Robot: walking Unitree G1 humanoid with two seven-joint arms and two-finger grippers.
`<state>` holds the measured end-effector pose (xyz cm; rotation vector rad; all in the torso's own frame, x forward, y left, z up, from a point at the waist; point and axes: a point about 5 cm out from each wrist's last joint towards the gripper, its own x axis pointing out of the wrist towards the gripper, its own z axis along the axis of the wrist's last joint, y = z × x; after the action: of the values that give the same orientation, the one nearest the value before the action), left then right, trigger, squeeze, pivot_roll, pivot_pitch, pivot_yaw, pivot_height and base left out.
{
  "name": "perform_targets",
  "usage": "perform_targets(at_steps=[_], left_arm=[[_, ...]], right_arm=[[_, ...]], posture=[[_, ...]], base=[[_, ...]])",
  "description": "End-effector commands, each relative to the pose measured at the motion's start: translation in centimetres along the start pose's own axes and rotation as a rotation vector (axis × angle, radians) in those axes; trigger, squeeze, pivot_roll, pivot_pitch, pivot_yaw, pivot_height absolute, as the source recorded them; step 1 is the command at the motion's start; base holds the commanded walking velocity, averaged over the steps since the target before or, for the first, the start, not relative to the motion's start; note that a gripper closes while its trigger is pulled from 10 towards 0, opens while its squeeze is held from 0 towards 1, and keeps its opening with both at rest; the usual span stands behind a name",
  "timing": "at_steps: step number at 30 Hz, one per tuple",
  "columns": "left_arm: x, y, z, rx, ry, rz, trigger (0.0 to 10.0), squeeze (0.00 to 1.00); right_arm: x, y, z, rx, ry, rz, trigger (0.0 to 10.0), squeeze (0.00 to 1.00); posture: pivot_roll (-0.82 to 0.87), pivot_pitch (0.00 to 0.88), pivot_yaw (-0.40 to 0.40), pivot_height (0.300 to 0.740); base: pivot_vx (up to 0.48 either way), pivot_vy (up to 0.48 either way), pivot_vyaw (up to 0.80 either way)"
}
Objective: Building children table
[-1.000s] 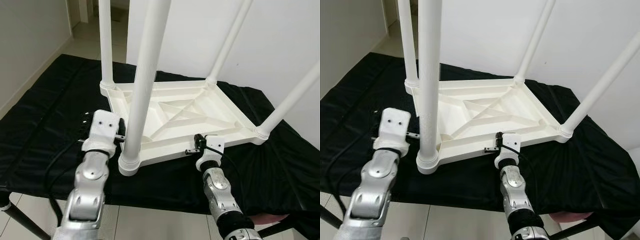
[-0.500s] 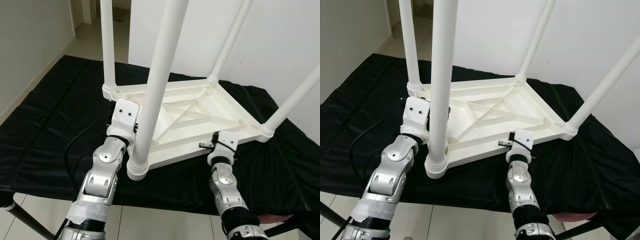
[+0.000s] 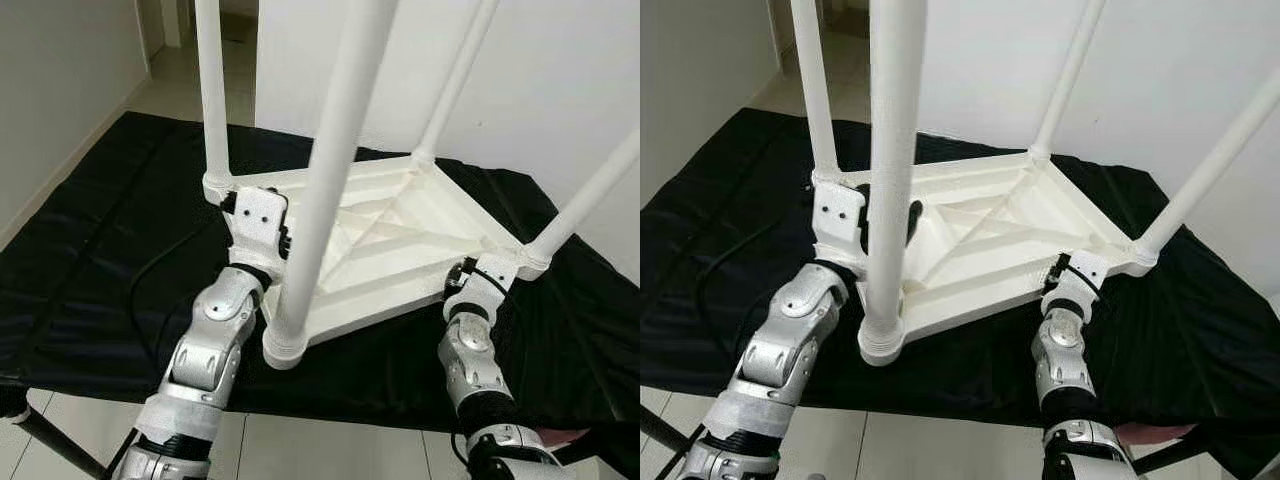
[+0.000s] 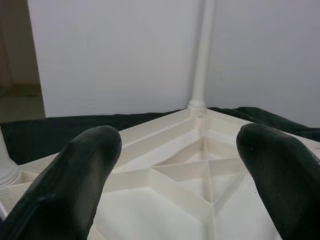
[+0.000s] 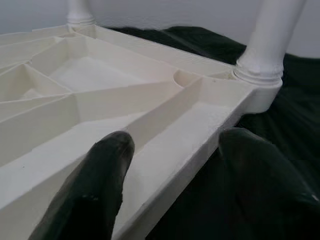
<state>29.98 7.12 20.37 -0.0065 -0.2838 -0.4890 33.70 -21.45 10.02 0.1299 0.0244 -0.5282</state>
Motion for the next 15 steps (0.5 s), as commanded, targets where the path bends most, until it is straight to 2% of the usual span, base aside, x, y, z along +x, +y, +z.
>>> perform_targets(at_steps=[1, 2, 3, 4, 9, 15], left_arm=[[-0.4, -2.9, 0.2, -0.024, -0.006, -0.399, 10.0, 0.0], [-0.4, -2.9, 0.2, -0.024, -0.006, -0.399, 10.0, 0.0], [-0.5, -3.1, 0.2, -0.033, -0.007, -0.422, 10.0, 0.0], [-0.6, -3.2, 0.3, -0.038, -0.007, -0.435, 10.0, 0.0], [-0.7, -3.3, 0.6, -0.037, -0.017, -0.447, 10.0, 0.0], [-0.6, -3.2, 0.9, -0.03, -0.031, -0.44, 10.0, 0.0]], right_arm=[[0.6, -1.1, -0.3, 0.016, 0.055, -0.07, 10.0, 1.0], [0.6, -1.1, -0.3, 0.016, 0.055, -0.07, 10.0, 1.0], [0.9, -1.4, -0.5, 0.024, 0.091, -0.092, 10.0, 0.95], [1.2, -1.6, -0.7, 0.035, 0.12, -0.103, 10.0, 0.0], [1.6, -2.2, -1.0, 0.07, 0.185, -0.129, 10.0, 0.0], [2.0, -2.1, -1.4, 0.106, 0.244, -0.105, 10.0, 0.0]], posture=[[0.03, 0.0, -0.119, 0.74], [0.03, 0.0, -0.119, 0.74], [0.04, 0.0, -0.125, 0.74], [0.04, 0.0, -0.127, 0.74], [0.04, 0.0, -0.131, 0.74], [0.04, 0.0, -0.131, 0.74]], base=[[0.0, 0.0, 0.0], [0.0, 0.0, 0.0], [0.0, 0.0, 0.0], [0.0, 0.0, 0.0], [0.0, 0.0, 0.0], [0.0, 0.0, 0.0]])
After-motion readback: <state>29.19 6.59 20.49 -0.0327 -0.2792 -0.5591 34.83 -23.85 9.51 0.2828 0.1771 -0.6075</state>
